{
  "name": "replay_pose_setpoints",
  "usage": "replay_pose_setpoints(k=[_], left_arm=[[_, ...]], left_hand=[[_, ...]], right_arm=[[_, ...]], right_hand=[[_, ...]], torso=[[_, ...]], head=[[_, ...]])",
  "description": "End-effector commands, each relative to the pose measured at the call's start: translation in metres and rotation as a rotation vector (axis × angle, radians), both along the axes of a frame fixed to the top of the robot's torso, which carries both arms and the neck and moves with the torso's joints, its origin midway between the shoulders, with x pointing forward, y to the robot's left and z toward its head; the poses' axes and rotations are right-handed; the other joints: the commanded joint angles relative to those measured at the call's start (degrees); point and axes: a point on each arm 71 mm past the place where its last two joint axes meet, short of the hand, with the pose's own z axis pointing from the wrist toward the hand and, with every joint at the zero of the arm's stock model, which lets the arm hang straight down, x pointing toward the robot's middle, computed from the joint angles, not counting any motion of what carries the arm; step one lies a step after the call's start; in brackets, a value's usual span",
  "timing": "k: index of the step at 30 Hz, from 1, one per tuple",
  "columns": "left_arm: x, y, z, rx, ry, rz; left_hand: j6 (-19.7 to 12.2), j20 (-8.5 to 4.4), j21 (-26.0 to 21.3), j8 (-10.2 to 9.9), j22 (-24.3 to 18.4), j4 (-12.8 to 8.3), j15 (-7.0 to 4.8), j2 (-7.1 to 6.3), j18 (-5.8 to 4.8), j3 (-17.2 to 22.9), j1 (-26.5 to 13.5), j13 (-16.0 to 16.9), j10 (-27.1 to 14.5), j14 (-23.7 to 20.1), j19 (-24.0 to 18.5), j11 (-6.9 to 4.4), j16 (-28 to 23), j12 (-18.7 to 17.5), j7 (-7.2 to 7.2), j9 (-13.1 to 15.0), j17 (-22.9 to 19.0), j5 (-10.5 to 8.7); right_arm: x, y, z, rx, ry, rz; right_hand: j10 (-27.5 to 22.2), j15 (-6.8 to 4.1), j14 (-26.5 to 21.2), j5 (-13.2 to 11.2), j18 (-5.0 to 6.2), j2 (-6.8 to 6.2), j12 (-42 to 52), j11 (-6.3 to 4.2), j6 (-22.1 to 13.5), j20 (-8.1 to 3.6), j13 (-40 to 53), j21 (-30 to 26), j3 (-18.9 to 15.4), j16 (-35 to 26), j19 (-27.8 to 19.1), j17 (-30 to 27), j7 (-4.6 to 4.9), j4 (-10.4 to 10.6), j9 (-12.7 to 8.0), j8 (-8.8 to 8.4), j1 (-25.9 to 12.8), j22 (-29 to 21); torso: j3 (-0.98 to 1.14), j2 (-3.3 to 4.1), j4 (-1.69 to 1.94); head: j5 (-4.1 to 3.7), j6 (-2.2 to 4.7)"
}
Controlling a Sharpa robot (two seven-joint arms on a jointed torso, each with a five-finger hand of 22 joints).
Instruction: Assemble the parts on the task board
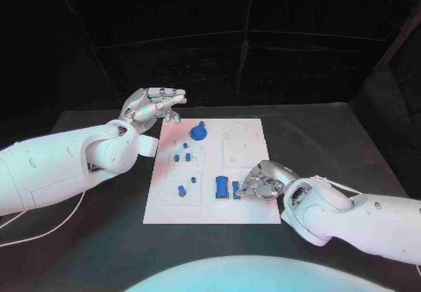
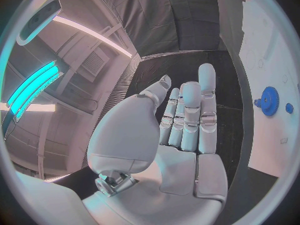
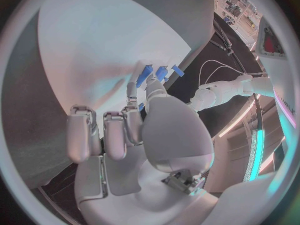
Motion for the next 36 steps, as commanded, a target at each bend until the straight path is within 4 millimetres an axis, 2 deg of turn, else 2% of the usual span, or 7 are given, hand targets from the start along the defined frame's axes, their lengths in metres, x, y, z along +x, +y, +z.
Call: replay_pose_setpoints(k=[1,12,20,26,28,31,36], left_arm=[[0.0,-0.001,0.002,-0.008,-0.006,-0.004],[0.0,0.0,0.002,-0.009,-0.006,-0.004],[0.0,0.0,0.002,-0.009,-0.007,-0.004],[0.0,0.0,0.002,-0.009,-0.007,-0.003],[0.0,0.0,0.002,-0.009,-0.006,-0.002],[0.0,0.001,0.001,-0.012,-0.002,0.002],[0.0,0.003,0.001,-0.017,0.005,0.014]], left_hand=[[-0.37,0.14,-0.17,0.33,-0.06,-0.05,-0.12,0.16,0.77,-0.39,0.57,-0.08,-0.34,-0.33,-0.18,0.08,-0.22,0.24,0.18,-0.09,-0.06,-0.03],[-0.37,0.14,-0.17,0.33,-0.06,-0.05,-0.12,0.16,0.77,-0.39,0.57,-0.08,-0.34,-0.33,-0.18,0.08,-0.22,0.24,0.18,-0.09,-0.06,-0.03],[-0.37,0.14,-0.17,0.33,-0.06,-0.05,-0.12,0.16,0.77,-0.39,0.57,-0.08,-0.34,-0.33,-0.18,0.08,-0.22,0.24,0.18,-0.09,-0.06,-0.03],[-0.37,0.14,-0.17,0.33,-0.06,-0.05,-0.12,0.16,0.77,-0.39,0.57,-0.08,-0.34,-0.33,-0.18,0.08,-0.22,0.24,0.18,-0.09,-0.06,-0.03],[-0.37,0.14,-0.17,0.33,-0.06,-0.05,-0.12,0.16,0.77,-0.39,0.57,-0.08,-0.34,-0.33,-0.18,0.08,-0.22,0.24,0.18,-0.09,-0.06,-0.03],[-0.48,0.17,-0.28,0.38,-0.17,-0.02,-0.08,0.17,0.76,-0.61,0.55,-0.11,-0.51,-0.37,-0.16,0.11,-0.18,0.43,0.22,-0.1,-0.14,-0.03],[-0.58,0.19,-0.32,0.37,-0.22,0.05,-0.05,0.08,0.75,-0.8,0.42,-0.14,-0.64,-0.42,-0.14,0.16,-0.19,0.5,0.26,-0.11,-0.28,-0.04]], right_arm=[[-0.001,0.004,0.0,0.005,0.012,0.046],[0.0,0.005,-0.003,-0.046,0.032,0.039],[0.003,0.003,-0.003,-0.06,0.007,-0.006],[-0.001,0.002,0.002,-0.007,-0.004,0.017],[-0.004,0.001,0.003,0.036,0.004,0.057],[-0.006,-0.002,0.005,0.137,0.042,0.136],[0.009,-0.015,0.013,0.336,0.079,0.15]], right_hand=[[0.11,0.47,4.19,-0.42,-0.14,-0.14,-0.16,0.22,-0.09,0.27,5.07,-0.33,-0.58,-0.33,-0.25,6.11,0.0,-0.02,0.1,-0.2,-0.74,6.66],[0.19,0.32,4.22,-2.33,-0.16,-0.12,0.02,0.0,0.54,0.2,5.17,-0.28,-1.88,-0.29,-0.14,6.21,-0.28,-0.56,0.43,0.22,0.04,6.78],[0.39,0.0,4.26,-1.72,-0.22,1.14,0.31,-0.42,1.61,-0.05,5.33,-0.1,-2.42,-0.19,0.08,6.38,-0.81,-0.49,0.95,1.12,0.1,7.01],[0.3,-0.07,4.2,-0.95,-0.15,0.73,0.05,-0.43,1.2,-0.2,5.16,-0.34,-3.81,-0.38,-0.12,6.06,-0.75,0.0,1.12,1.2,-0.88,6.77],[-0.16,0.07,3.97,-1.45,0.1,0.33,-0.88,-0.2,0.19,-0.15,4.58,-1.13,-4.65,-0.98,-0.9,5.06,-0.46,0.57,1.0,0.78,-1.68,5.87],[-2.76,0.95,3.3,-2.57,0.86,0.38,-5.67,1.06,-4.09,0.49,1.6,-3.74,-5.55,-2.63,-3.41,2.59,0.99,1.67,0.23,-1.33,-2.33,2.97],[-9.98,2.38,0.66,-1.49,3.4,1.5,-18.37,2.62,-8.12,1.85,-6.8,-12.69,-5.57,-9.33,-11.33,-6.4,2.76,0.83,-0.82,-3.39,0.65,-6.44]], torso=[[-0.01,0.07,-0.08],[0.03,0.06,-0.03],[0.02,0.03,-0.03],[0.03,-0.01,-0.08],[-0.04,-0.13,-0.01],[-0.15,-0.2,0.18],[-0.34,-0.59,0.29]], head=[[0.04,-0.04],[0.0,-0.16],[0.04,-0.16],[0.12,0.02],[0.08,0.18],[-0.21,0.7],[-0.82,1.8]])
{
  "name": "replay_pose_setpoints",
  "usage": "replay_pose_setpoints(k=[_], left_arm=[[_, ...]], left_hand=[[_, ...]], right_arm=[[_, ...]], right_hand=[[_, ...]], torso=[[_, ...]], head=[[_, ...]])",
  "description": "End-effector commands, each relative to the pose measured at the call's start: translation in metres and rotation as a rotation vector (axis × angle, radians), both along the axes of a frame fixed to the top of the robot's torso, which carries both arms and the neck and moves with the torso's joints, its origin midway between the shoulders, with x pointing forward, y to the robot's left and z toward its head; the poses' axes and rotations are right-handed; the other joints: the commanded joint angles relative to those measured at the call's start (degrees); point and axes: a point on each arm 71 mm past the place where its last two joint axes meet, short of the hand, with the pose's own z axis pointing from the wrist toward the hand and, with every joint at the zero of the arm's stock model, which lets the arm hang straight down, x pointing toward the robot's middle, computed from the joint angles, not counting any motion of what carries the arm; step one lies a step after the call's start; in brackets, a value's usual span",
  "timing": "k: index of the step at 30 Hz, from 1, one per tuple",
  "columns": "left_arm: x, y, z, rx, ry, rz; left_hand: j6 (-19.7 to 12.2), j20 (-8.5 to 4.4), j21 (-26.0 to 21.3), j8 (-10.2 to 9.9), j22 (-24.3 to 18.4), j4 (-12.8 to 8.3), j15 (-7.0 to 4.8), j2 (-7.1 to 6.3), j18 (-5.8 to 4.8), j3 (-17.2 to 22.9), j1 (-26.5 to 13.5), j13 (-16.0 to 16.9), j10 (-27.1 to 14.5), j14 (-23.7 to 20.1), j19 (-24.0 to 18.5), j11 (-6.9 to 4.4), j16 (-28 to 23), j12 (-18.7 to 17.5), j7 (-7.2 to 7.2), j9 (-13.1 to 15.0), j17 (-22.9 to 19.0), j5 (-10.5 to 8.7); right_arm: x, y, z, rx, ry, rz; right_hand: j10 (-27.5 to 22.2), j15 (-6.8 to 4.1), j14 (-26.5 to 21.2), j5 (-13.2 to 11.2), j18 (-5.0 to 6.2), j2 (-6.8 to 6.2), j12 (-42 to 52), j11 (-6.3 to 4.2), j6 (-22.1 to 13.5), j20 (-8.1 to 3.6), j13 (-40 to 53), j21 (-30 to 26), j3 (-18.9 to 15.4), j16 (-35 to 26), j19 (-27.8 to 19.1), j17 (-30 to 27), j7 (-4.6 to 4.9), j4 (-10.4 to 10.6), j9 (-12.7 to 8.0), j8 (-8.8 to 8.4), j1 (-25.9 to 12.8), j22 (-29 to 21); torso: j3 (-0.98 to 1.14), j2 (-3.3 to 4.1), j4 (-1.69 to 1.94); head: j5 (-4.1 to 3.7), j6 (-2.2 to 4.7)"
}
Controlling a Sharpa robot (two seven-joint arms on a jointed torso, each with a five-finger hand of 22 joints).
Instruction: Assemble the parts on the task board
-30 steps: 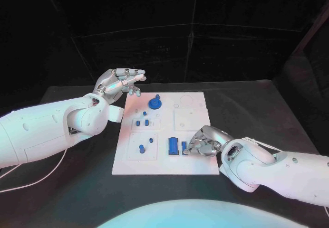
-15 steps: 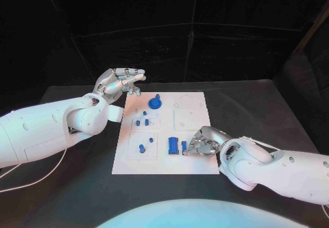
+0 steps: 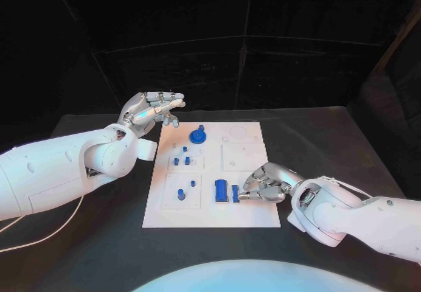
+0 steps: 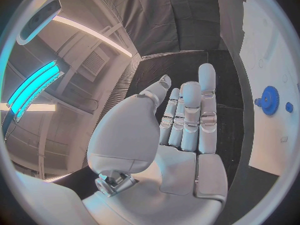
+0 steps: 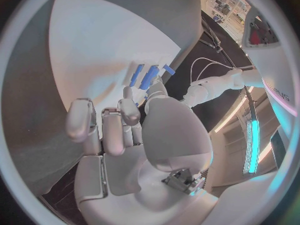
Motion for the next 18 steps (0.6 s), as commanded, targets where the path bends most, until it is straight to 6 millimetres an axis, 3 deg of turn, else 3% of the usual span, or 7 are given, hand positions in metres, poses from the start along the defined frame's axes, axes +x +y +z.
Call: replay_pose_setpoints(k=[1,3,5,8,12,15,18], left_arm=[[0.001,0.002,0.001,-0.014,0.004,0.014],[0.003,0.004,0.0,-0.011,0.006,0.025],[0.005,0.006,-0.002,-0.003,0.008,0.036],[0.009,0.01,-0.006,0.013,0.011,0.057],[0.016,0.01,-0.009,0.028,0.003,0.079],[0.023,0.009,-0.012,0.037,-0.006,0.094],[0.03,0.008,-0.016,0.049,-0.014,0.118]], left_hand=[[-0.38,0.19,-0.34,0.38,-0.09,0.0,-0.04,0.07,0.74,-0.41,0.38,-0.07,-0.46,-0.49,-0.15,-0.04,-0.27,0.3,0.03,-0.06,-0.28,-0.04],[-0.29,0.24,-0.62,0.52,-0.26,0.17,-0.01,0.13,0.73,-0.67,0.19,-0.08,-0.48,-1.26,-0.45,-0.12,-0.95,0.51,-0.14,-0.02,-1.54,-0.03],[-0.02,0.31,-1.86,0.84,-0.98,0.36,0.04,0.25,0.77,-1.08,0.09,-0.19,-0.58,-3.08,-1.94,-0.19,-2.52,0.78,-0.33,0.01,-2.53,-0.08],[-0.17,1.13,-7.07,0.74,-4.24,0.62,0.49,0.48,0.54,-1.67,0.24,-0.68,-1.25,-8.53,-7.71,0.34,-10.49,0.25,-0.38,-0.14,-6.63,0.06],[-1.18,3.5,-16.31,-0.53,-10.67,1.1,3.49,0.73,-0.19,-1.79,0.4,-0.87,-2.04,-15.57,-17.44,1.55,-25.99,-2.0,0.28,-0.21,-13.7,-0.14],[-1.83,6.0,-22.98,-1.91,-16.76,0.87,4.85,0.07,0.66,-2.59,1.04,-0.77,-2.03,-13.84,-22.78,2.26,-35.58,-4.4,0.79,-0.18,-17.97,-0.24],[-1.71,8.24,-26.05,-2.74,-20.81,1.46,6.81,1.14,0.74,-3.28,0.86,-0.87,-2.86,-16.73,-27.52,3.03,-42.96,-6.51,0.83,-0.17,-21.1,-0.08]], right_arm=[[0.013,-0.001,0.009,0.292,0.055,0.065],[0.029,-0.011,0.014,0.399,0.056,0.025],[0.046,-0.019,0.017,0.491,0.054,-0.021],[0.077,-0.031,0.024,0.621,0.026,-0.088],[0.115,-0.039,0.036,0.724,-0.049,-0.14],[0.134,-0.042,0.039,0.759,-0.097,-0.173],[0.152,-0.043,0.041,0.787,-0.137,-0.203]], right_hand=[[-5.44,0.61,-0.61,1.21,2.49,1.03,-9.83,0.46,-1.05,0.52,-6.59,-6.92,0.38,-6.22,-5.88,-7.77,0.43,-1.41,-0.37,-0.47,2.82,-6.94],[-12.55,0.99,-5.83,1.95,5.1,2.99,-23.46,0.9,-1.28,0.96,-16.55,-19.13,1.08,-19.77,-14.95,-22.56,0.88,-2.96,-0.81,-0.73,5.93,-18.59],[-15.08,1.76,-11.06,0.45,6.05,4.95,-29.89,1.55,-1.95,1.39,-22.18,-26.98,2.38,-34.0,-19.24,-35.56,1.55,-4.46,-1.79,-1.76,9.56,-25.09],[-17.23,3.68,-16.65,-0.76,5.49,6.44,-41.71,3.25,-1.83,3.12,-33.9,-35.19,3.94,-46.32,-22.73,-41.3,2.94,-5.66,-3.78,-3.61,13.86,-30.47],[-14.61,7.56,-22.58,-1.1,5.28,6.28,-52.07,4.88,-1.61,6.16,-49.1,-46.88,4.62,-61.71,-27.89,-50.89,3.9,-6.02,-7.36,-4.88,16.24,-38.36],[-13.7,8.78,-24.21,-0.62,5.48,6.34,-55.26,5.75,-2.04,8.07,-55.83,-52.01,5.24,-67.74,-28.29,-55.64,4.24,-6.39,-9.91,-4.87,16.06,-42.29],[-13.2,9.48,-24.22,-0.12,5.95,6.02,-57.08,6.25,-2.2,9.28,-60.69,-55.78,5.59,-71.41,-27.28,-59.35,4.59,-6.89,-12.2,-4.9,14.86,-45.51]], torso=[[-0.29,-0.55,0.11],[-0.47,-0.94,0.09],[-0.7,-1.36,-0.05],[-0.93,-1.94,-0.33],[-0.87,-2.04,-0.44],[-0.81,-2.55,-0.25],[-0.54,-2.92,-0.23]], head=[[-0.68,1.22],[-1.11,1.79],[-1.37,2.59],[-1.62,4.43],[-1.4,6.82],[-1.57,7.41],[-1.07,8.07]])
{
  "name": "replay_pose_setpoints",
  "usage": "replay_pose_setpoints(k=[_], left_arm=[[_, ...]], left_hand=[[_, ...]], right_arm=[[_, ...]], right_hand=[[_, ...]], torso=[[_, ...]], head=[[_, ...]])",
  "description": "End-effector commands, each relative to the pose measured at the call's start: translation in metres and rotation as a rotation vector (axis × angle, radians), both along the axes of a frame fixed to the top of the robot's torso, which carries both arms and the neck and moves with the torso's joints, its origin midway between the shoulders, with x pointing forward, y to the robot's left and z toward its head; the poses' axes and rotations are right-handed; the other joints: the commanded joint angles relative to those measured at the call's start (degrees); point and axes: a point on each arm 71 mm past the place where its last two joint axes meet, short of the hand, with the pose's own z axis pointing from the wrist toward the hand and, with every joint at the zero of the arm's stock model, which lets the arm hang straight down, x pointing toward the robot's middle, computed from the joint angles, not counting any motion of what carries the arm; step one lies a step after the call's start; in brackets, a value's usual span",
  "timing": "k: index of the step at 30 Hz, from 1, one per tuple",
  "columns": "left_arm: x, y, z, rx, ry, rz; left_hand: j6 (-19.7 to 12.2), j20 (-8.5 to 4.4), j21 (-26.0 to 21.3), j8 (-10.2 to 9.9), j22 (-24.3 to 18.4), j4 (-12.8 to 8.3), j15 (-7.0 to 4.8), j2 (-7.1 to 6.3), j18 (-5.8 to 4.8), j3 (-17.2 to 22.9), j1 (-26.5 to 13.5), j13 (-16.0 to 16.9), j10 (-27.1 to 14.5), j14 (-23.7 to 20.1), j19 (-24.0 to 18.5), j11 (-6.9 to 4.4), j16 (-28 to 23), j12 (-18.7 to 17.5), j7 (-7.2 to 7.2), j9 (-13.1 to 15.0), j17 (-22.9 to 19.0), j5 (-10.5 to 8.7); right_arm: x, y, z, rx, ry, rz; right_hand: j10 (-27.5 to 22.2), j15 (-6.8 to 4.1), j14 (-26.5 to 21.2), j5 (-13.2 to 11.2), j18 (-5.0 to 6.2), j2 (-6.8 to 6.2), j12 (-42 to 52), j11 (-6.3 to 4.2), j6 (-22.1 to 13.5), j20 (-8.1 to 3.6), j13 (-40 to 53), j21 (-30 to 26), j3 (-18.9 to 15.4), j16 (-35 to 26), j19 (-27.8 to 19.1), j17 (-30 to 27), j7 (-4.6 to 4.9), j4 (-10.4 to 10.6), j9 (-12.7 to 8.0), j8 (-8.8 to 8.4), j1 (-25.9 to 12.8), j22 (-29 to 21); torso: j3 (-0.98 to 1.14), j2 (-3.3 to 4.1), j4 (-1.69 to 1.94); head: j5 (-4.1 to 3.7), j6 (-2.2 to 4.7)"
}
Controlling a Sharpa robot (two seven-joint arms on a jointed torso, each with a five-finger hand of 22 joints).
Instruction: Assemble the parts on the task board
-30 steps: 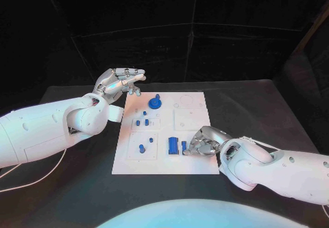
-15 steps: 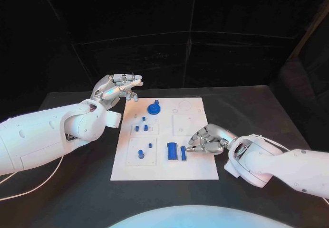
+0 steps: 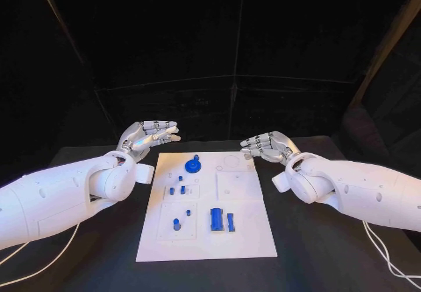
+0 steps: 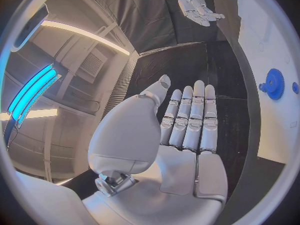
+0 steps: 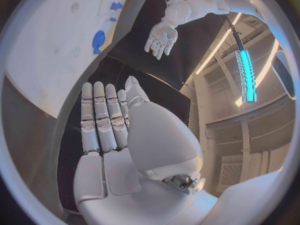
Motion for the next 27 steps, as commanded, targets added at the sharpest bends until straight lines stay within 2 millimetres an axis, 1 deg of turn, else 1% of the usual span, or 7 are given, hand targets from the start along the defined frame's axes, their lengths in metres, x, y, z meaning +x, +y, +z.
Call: replay_pose_setpoints(k=[1,4,5,22,23,25,27], left_arm=[[0.007,0.003,-0.001,0.005,-0.022,0.044],[0.012,0.004,-0.004,0.008,-0.023,0.069],[0.009,0.001,-0.005,0.015,-0.004,0.032],[-0.033,-0.023,-0.02,0.055,0.045,0.191],[-0.034,-0.024,-0.02,0.057,0.047,0.198],[-0.042,-0.027,-0.021,0.063,0.054,0.226],[-0.048,-0.029,-0.021,0.069,0.06,0.248]], left_hand=[[-0.27,1.31,-0.89,-0.68,-2.74,0.03,0.96,0.59,0.9,-0.83,-0.06,-0.03,-0.37,-0.5,-3.25,0.61,-4.27,-1.46,-0.02,-0.04,-1.82,-0.11],[-0.3,1.88,-0.87,-1.25,-4.7,0.03,1.49,0.91,1.0,-1.7,0.12,-0.05,-0.98,-0.3,-4.7,0.95,-7.31,-2.9,0.01,-0.04,-3.03,-0.08],[-16.91,-2.89,-4.47,-5.29,-10.09,0.25,-1.39,2.21,-2.9,-4.76,-22.95,-3.62,-18.18,-16.4,-17.15,-2.12,-11.36,-4.66,-3.38,-3.78,-8.45,-3.11],[-36.06,-8.19,-4.47,-5.29,-16.77,0.25,-7.36,2.21,-5.04,-12.42,-49.11,-3.62,-37.82,-34.45,-31.68,-8.94,-16.86,-9.3,-7.16,-3.78,-8.45,-3.11],[-36.59,-8.35,-4.47,-5.29,-16.95,0.25,-7.36,2.21,-5.04,-12.42,-49.86,-3.62,-38.38,-34.97,-32.09,-8.94,-16.99,-9.3,-11.26,-3.78,-8.45,-3.11],[-37.96,-8.75,-4.47,-5.29,-17.4,0.25,-7.36,2.21,-5.18,-12.42,-51.75,-3.62,-39.78,-36.3,-33.11,-8.94,-17.34,-9.3,-11.26,-3.78,-8.45,-3.11],[-39.43,-9.17,-4.47,-5.29,-17.89,0.25,-7.36,2.21,-9.67,-12.42,-53.79,-3.62,-41.35,-37.71,-34.24,-8.94,-17.76,-9.3,-11.26,-3.78,-8.45,-3.11]], right_arm=[[0.013,-0.001,0.008,0.166,-0.054,-0.025],[0.023,0.003,0.009,0.183,-0.068,-0.033],[0.02,0.002,0.004,0.08,-0.038,-0.04],[-0.029,0.036,0.006,0.28,0.016,-0.225],[-0.03,0.037,0.006,0.285,0.019,-0.23],[-0.036,0.04,0.007,0.301,0.03,-0.251],[-0.04,0.042,0.007,0.312,0.039,-0.266]], right_hand=[[0.12,0.79,-0.12,0.24,0.23,-0.4,-1.25,0.45,-0.32,0.99,-3.6,-3.0,0.4,-2.73,0.7,-2.91,0.61,-0.58,-1.84,-0.23,-1.49,-2.6],[0.27,0.95,0.98,0.31,0.32,-0.44,-1.23,0.8,-0.22,1.24,-7.05,-5.98,0.95,-4.77,2.54,-5.91,0.67,-1.93,-3.93,-0.19,-2.83,-5.48],[-18.71,-1.15,-17.58,-1.91,-3.08,-4.01,-5.02,-2.03,-16.84,-2.84,-8.39,-9.88,6.07,-9.37,-12.61,-8.16,-2.87,-6.23,-6.09,-3.77,-28.55,-11.88],[-40.04,-6.37,-37.61,-6.49,-5.3,-4.01,-5.02,-7.69,-35.16,-7.43,-13.03,-15.26,6.07,-9.37,-28.79,-14.72,-6.4,-6.23,-12.03,-3.77,-57.96,-20.01],[-40.66,-6.37,-38.21,-6.49,-5.65,-4.01,-5.02,-7.69,-35.7,-7.56,-13.03,-15.4,6.07,-9.37,-29.28,-14.72,-10.48,-6.23,-12.03,-3.77,-58.79,-20.23],[-42.28,-6.37,-39.76,-6.49,-5.93,-4.01,-5.02,-7.69,-37.08,-7.91,-13.03,-15.74,6.07,-9.37,-30.55,-14.72,-10.48,-6.23,-12.03,-3.77,-60.98,-20.79],[-43.9,-6.37,-41.3,-6.49,-5.93,-4.01,-5.02,-7.69,-38.44,-8.27,-13.03,-16.07,6.07,-9.37,-31.79,-14.72,-10.48,-6.23,-12.03,-3.77,-63.14,-21.34]], torso=[[0.41,-0.63,0.05],[0.54,-0.69,-0.14],[0.28,-0.43,0.0],[1.14,-4.22,0.91],[1.14,-4.22,0.91],[1.14,-4.22,0.91],[1.14,-4.22,0.91]], head=[[0.59,1.09],[1.05,1.7],[0.64,1.25],[3.23,3.96],[3.23,3.96],[3.23,3.96],[3.23,3.96]])
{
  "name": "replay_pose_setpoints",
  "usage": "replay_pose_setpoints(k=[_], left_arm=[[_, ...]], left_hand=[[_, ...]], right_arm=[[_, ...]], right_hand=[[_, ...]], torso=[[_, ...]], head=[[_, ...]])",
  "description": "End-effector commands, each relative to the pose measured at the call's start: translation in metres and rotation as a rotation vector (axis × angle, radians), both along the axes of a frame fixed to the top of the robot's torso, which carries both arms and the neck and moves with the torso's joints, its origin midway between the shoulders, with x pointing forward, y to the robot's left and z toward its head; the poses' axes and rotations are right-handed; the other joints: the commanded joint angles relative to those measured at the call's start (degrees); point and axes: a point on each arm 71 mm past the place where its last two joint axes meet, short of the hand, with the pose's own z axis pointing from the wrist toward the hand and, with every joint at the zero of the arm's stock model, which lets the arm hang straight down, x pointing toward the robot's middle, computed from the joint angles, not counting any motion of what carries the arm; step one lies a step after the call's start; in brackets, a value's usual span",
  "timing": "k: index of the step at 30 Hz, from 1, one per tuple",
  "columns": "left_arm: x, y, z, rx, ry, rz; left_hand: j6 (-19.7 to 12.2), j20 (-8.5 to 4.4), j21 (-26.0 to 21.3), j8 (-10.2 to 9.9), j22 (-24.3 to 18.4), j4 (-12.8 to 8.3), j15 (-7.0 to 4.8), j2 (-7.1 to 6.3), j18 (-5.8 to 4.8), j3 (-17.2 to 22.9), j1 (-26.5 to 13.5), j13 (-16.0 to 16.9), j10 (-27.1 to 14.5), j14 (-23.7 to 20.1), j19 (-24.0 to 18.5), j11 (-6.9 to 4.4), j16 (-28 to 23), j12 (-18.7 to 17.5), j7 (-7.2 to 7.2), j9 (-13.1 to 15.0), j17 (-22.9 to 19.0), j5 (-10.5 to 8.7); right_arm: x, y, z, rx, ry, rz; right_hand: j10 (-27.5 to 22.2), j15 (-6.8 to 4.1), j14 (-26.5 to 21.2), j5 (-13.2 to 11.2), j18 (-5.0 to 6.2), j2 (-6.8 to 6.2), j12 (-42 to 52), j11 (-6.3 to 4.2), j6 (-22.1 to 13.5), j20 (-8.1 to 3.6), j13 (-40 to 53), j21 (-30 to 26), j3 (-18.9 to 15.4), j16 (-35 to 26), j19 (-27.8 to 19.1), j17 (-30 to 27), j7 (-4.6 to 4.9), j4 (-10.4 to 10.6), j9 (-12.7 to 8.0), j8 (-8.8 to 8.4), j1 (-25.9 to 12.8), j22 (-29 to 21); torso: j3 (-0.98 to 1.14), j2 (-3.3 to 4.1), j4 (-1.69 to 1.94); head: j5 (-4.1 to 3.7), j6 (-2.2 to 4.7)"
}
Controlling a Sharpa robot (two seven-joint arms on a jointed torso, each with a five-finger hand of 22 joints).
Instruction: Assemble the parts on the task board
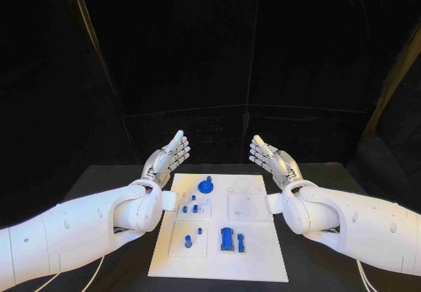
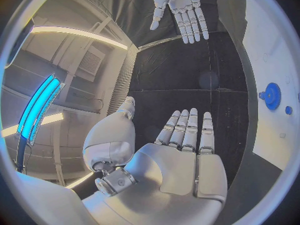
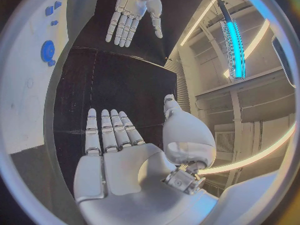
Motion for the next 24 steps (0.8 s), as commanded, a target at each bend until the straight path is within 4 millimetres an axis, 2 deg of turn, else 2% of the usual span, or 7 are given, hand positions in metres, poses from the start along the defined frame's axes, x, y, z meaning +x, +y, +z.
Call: replay_pose_setpoints(k=[1,2,3,4,5,8,24], left_arm=[[-0.007,0.003,0.001,0.097,-0.005,0.134],[-0.01,0.002,0.001,0.099,-0.003,0.143],[-0.012,0.002,0.001,0.101,-0.001,0.151],[-0.015,0.001,0.001,0.104,0.002,0.161],[-0.016,0.0,0.001,0.106,0.003,0.167],[-0.019,-0.001,0.002,0.108,0.006,0.177],[-0.019,-0.001,0.002,0.109,0.006,0.178]], left_hand=[[-7.59,-2.2,-0.46,-0.46,-2.51,0.0,-1.42,0.02,-5.71,-2.95,-10.51,-0.18,-7.82,-7.28,-5.74,-2.12,-1.95,-0.59,-3.48,-0.16,-0.22,-0.44],[-8.27,-2.37,-0.46,-0.46,-2.73,0.0,-1.42,0.02,-5.71,-2.95,-11.44,-0.18,-8.51,-7.93,-6.26,-2.12,-6.1,-0.59,-3.48,-0.16,-0.22,-0.44],[-8.88,-2.54,-0.46,-0.46,-2.93,0.0,-1.42,0.02,-5.71,-2.95,-12.28,-0.18,-9.13,-8.5,-6.73,-2.12,-6.1,-0.59,-3.48,-0.16,-0.22,-0.44],[-9.63,-2.76,-0.46,-0.46,-3.17,0.0,-1.42,0.02,-5.71,-2.95,-13.33,-0.18,-9.95,-9.22,-7.29,-2.12,-6.1,-0.59,-3.48,-0.16,-0.22,-0.44],[-10.24,-6.8,-0.46,-0.46,-3.37,0.0,-1.42,0.02,-5.71,-2.95,-14.15,-0.18,-10.54,-9.82,-7.74,-2.12,-6.1,-0.59,-3.48,-0.16,-0.22,-0.44],[-11.79,-6.8,-0.46,-0.46,-7.87,0.0,-1.42,0.02,-5.71,-2.95,-16.3,-0.18,-12.12,-11.28,-8.91,-2.12,-6.1,-0.59,-3.48,-0.16,-0.22,-0.44],[-17.76,-6.8,-0.46,-0.46,-7.87,0.0,-1.42,0.02,-5.71,-2.95,-24.51,-0.18,-18.26,-16.98,-13.24,-2.12,-6.1,-0.59,-3.48,-0.16,-0.22,-0.44]], right_arm=[[-0.005,-0.005,0.001,0.023,0.023,-0.141],[-0.006,-0.005,0.001,0.027,0.026,-0.145],[-0.007,-0.004,0.001,0.029,0.029,-0.148],[-0.008,-0.004,0.002,0.03,0.03,-0.15],[-0.008,-0.004,0.002,0.03,0.03,-0.15],[-0.008,-0.004,0.002,0.03,0.03,-0.15],[-0.008,-0.004,0.002,0.03,0.03,-0.15]], right_hand=[[-8.6,-0.69,-8.25,-0.7,-1.85,-0.14,-0.42,-1.06,-7.46,-1.85,-0.26,-1.89,0.53,-0.48,-6.78,-1.02,-3.44,-0.18,-0.76,-0.37,-11.67,-2.97],[-9.39,-0.69,-9.04,-0.7,-2.13,-0.14,-0.42,-1.06,-8.16,-5.88,-0.26,-5.91,0.53,-0.48,-7.43,-1.02,-3.44,-0.18,-0.76,-0.37,-12.77,-3.26],[-10.05,-0.69,-9.66,-0.7,-6.18,-0.14,-0.42,-1.06,-8.72,-5.88,-0.26,-5.91,0.53,-0.48,-7.9,-1.02,-3.44,-0.18,-0.76,-0.37,-13.65,-3.48],[-10.99,-0.69,-10.58,-0.7,-6.18,-0.14,-0.42,-1.06,-9.53,-5.88,-0.26,-5.91,0.53,-0.48,-8.64,-1.02,-3.44,-0.18,-0.76,-0.37,-14.93,-3.8],[-11.63,-0.69,-11.17,-0.7,-6.18,-0.14,-0.42,-1.06,-10.08,-5.88,-0.26,-5.91,0.53,-0.48,-9.08,-1.02,-3.44,-0.18,-0.76,-0.37,-15.79,-4.02],[-13.38,-0.69,-12.89,-0.7,-6.18,-0.14,-0.42,-1.06,-11.63,-5.88,-0.26,-5.91,0.53,-0.48,-10.47,-1.02,-3.44,-0.18,-0.76,-0.37,-18.19,-4.64],[-20.16,-0.69,-19.39,-0.7,-6.18,-0.14,-0.42,-1.06,-17.47,-5.88,-0.26,-5.91,0.53,-0.48,-15.82,-1.02,-3.44,-0.18,-0.76,-0.37,-27.4,-9.42]], torso=[[0.05,-0.21,0.06],[0.05,-0.21,0.06],[0.05,-0.21,0.06],[0.05,-0.21,0.06],[0.05,-0.21,0.06],[0.05,-0.21,0.06],[0.05,-0.21,0.06]], head=[[0.02,0.02],[0.02,0.02],[0.02,0.02],[0.02,0.02],[0.02,0.02],[0.02,0.02],[0.02,0.02]])
